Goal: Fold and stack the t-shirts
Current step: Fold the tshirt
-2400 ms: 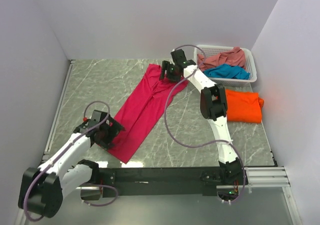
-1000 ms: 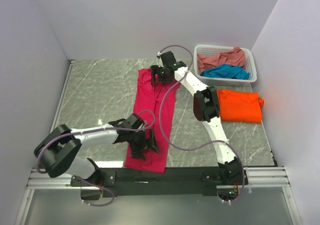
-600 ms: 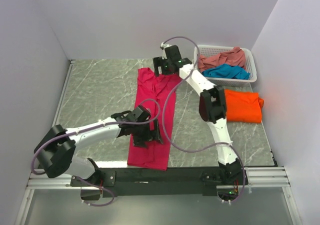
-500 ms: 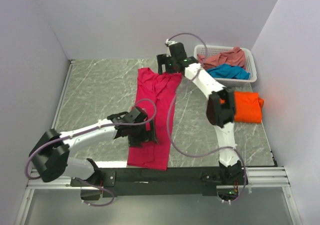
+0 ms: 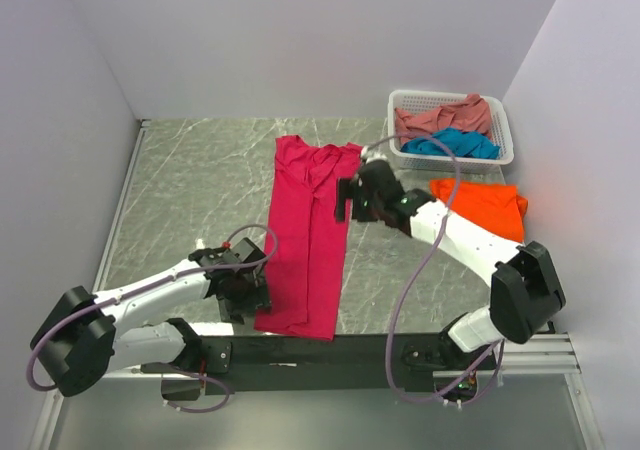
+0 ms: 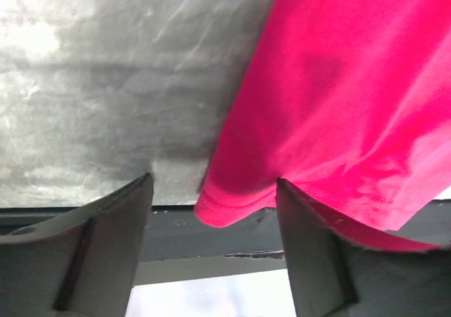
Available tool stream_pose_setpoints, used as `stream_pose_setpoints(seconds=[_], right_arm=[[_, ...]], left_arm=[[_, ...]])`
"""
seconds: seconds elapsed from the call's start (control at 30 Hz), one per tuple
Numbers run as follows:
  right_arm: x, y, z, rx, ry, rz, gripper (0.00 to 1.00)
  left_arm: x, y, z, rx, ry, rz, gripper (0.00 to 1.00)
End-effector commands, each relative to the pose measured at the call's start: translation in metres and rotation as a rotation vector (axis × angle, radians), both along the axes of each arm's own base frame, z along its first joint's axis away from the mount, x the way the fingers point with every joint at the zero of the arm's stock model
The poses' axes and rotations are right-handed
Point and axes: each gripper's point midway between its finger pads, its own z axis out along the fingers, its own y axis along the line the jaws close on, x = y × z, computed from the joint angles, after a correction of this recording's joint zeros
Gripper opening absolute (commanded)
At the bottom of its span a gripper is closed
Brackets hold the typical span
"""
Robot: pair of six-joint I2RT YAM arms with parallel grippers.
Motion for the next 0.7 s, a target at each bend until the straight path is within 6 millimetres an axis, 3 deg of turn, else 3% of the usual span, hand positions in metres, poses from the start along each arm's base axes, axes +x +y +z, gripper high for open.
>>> stream_pose_setpoints(seconds=[0.0, 0.13, 0.3, 0.4, 0.6, 0.67], right_arm=[[-0.022, 0.000, 0.000, 0.012, -0.011, -0.041, 0.96], [-0.055, -0.012, -0.024, 0.009, 0.059, -0.056, 0.95], [-0.093, -0.022, -0.043, 0.017, 0.140, -0.043, 0.94], [-0.118, -0.021, -0.053, 0.050, 0.193, -0.012, 0.91], [-0.185, 0.012, -0.063, 0.151, 0.309, 0.162, 0.89], [-0.215, 0.025, -0.071, 0.178, 0.371, 0.242, 0.89]], left_arm=[[-0.011, 0.005, 0.000, -0.008, 0.025, 0.017, 0.71], [-0.016, 0.001, 0.002, -0.046, 0.039, 0.000, 0.58], [-0.019, -0.016, 0.012, -0.161, 0.033, -0.044, 0.56], [-0.018, -0.016, 0.014, -0.160, 0.025, -0.051, 0.49], [-0.027, -0.010, 0.003, -0.133, 0.068, -0.057, 0.21], [-0.032, -0.003, -0.004, -0.101, 0.099, -0.046, 0.01]])
